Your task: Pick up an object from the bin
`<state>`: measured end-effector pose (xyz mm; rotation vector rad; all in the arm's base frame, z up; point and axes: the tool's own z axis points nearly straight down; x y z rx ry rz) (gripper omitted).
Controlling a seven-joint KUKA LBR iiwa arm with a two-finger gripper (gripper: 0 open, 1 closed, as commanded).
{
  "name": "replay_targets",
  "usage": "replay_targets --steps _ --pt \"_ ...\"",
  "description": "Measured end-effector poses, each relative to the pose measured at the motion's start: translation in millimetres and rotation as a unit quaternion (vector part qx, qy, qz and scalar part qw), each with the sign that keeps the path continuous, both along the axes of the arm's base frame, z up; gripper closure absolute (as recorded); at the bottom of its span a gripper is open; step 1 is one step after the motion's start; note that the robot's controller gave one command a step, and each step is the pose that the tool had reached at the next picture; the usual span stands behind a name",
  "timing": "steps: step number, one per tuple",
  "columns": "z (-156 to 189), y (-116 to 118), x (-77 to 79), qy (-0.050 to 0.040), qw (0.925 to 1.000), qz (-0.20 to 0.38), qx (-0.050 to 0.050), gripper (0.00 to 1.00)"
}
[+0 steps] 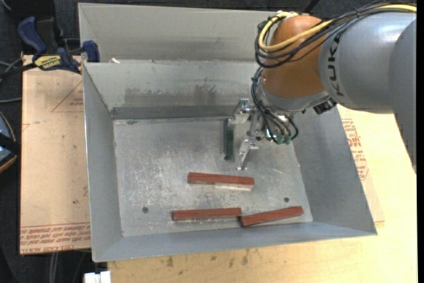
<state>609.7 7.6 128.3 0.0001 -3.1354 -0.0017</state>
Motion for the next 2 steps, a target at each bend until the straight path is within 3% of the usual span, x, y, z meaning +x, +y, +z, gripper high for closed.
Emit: replay_targets --steps 1,2 --pt "5 0 2.0 -0.0038 1.0000 0.000 0.000 0.00" --pt "-49 10 -68.9 -0.0172 0.9996 0.023 0.001 1.00"
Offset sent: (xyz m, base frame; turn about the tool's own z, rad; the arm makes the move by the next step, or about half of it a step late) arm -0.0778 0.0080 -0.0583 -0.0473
